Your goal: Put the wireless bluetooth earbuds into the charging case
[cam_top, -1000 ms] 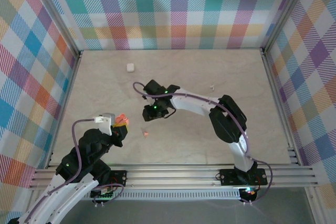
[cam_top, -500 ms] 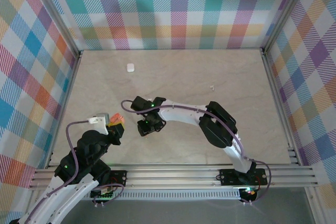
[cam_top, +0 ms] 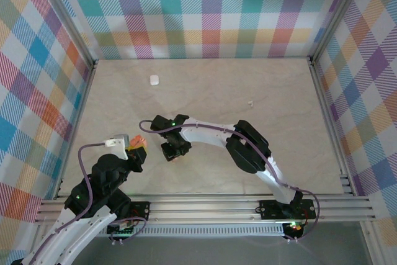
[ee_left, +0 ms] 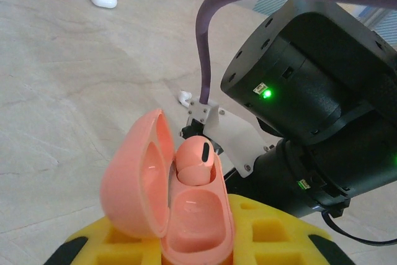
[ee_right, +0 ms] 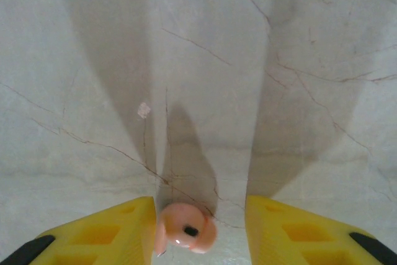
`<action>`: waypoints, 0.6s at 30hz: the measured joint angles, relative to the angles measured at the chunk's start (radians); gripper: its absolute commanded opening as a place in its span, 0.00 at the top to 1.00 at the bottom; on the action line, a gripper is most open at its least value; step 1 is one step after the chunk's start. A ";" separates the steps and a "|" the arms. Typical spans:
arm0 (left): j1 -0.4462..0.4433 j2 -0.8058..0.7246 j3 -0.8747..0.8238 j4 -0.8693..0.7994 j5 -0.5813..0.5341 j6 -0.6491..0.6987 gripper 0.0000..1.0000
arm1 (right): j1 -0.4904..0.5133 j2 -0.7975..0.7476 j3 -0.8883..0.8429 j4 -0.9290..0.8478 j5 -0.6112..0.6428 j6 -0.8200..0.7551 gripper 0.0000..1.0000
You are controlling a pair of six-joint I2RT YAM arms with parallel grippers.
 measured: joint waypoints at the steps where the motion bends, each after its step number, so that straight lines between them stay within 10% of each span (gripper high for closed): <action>1: 0.000 0.000 0.000 0.000 0.000 -0.002 1.00 | 0.000 0.000 0.000 -0.006 0.004 -0.004 0.64; 18: 0.000 0.053 -0.005 0.035 0.012 -0.035 1.00 | -0.040 -0.073 -0.125 0.017 0.032 -0.014 0.77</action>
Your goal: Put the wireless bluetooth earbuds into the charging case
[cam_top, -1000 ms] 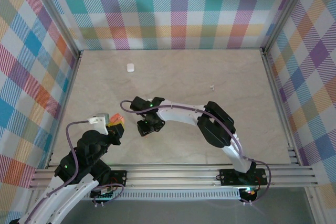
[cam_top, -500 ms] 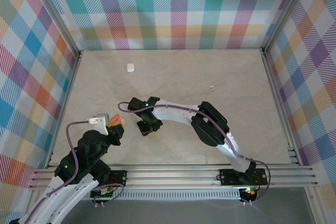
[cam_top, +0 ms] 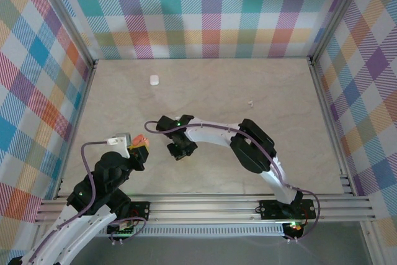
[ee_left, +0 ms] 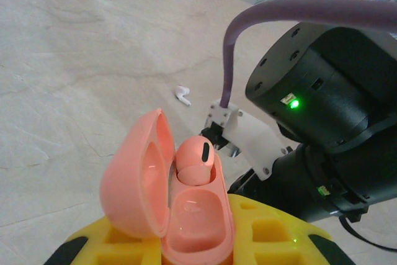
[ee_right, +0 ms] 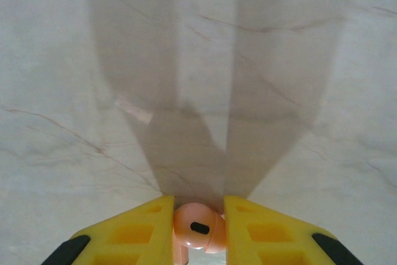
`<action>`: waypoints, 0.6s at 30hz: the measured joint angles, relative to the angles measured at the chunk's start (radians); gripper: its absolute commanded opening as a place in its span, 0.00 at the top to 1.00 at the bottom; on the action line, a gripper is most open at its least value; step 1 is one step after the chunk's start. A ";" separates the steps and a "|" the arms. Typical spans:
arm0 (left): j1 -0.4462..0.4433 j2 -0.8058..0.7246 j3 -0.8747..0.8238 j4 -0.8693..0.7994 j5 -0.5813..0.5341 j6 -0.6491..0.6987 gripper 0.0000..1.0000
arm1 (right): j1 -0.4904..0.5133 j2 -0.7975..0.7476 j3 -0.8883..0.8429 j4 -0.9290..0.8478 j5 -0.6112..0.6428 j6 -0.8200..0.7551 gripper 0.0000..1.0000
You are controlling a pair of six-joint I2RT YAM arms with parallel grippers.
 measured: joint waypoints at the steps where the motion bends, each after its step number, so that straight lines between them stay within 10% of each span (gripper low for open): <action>1: 0.000 0.004 -0.001 0.007 0.001 -0.003 1.00 | -0.013 -0.011 -0.016 0.002 0.000 0.000 0.77; 18: 0.000 0.258 -0.009 0.225 0.164 -0.036 1.00 | -0.441 -0.232 -0.361 0.098 -0.047 0.015 0.77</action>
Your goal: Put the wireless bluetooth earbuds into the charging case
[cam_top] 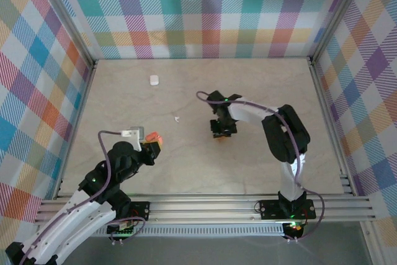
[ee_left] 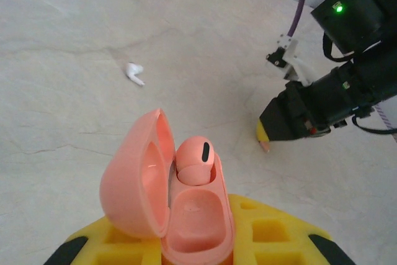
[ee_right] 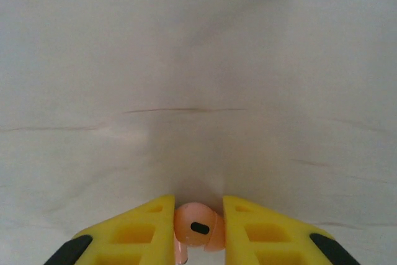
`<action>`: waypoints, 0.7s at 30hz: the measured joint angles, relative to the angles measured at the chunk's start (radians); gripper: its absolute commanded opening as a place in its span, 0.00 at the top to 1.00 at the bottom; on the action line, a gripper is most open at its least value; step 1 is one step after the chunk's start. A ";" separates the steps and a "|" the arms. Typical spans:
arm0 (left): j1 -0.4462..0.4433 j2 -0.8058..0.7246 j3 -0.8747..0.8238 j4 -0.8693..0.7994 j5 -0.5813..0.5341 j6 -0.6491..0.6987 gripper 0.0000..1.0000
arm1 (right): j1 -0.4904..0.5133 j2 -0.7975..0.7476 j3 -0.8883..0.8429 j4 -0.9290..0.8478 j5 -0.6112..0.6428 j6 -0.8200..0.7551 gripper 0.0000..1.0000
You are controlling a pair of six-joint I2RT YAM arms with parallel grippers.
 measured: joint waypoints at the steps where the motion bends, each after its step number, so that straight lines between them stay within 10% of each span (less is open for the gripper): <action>1: 0.000 0.024 0.000 0.023 0.015 0.000 1.00 | -0.032 -0.016 -0.024 0.005 -0.006 0.003 0.77; 10: -0.010 0.253 0.005 0.220 0.123 -0.004 1.00 | -0.156 -0.109 -0.146 0.039 -0.037 0.041 0.55; 21: -0.072 0.518 0.083 0.402 0.212 0.042 1.00 | -0.202 -0.275 -0.214 0.067 -0.095 0.080 0.59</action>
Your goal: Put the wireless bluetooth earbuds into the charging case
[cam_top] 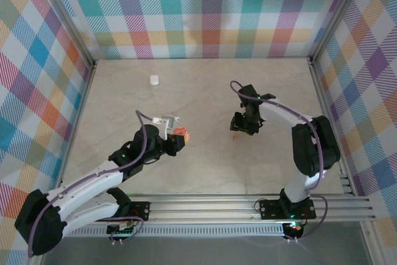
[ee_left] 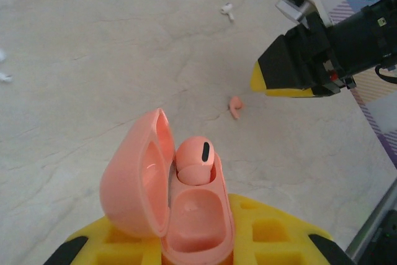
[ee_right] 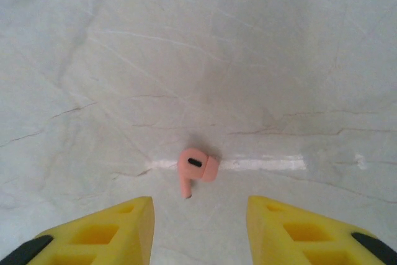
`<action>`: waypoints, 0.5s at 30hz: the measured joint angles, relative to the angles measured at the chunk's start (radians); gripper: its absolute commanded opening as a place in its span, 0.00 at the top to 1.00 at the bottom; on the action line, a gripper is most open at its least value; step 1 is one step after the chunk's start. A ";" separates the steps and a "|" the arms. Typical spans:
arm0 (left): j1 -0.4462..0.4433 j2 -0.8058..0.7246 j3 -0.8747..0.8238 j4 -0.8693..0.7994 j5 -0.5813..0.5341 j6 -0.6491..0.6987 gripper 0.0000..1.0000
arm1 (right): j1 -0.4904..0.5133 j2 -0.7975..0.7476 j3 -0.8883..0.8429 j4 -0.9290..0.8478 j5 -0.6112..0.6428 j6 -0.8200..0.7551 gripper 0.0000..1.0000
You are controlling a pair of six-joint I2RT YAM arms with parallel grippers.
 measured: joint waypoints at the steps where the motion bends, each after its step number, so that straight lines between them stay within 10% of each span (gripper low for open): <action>1: -0.005 0.029 0.013 0.014 0.013 0.010 1.00 | 0.000 -0.018 -0.015 0.009 -0.010 0.006 0.60; 15: -0.031 0.241 0.120 0.156 0.144 0.093 1.00 | -0.001 -0.005 -0.053 0.053 -0.061 0.087 0.64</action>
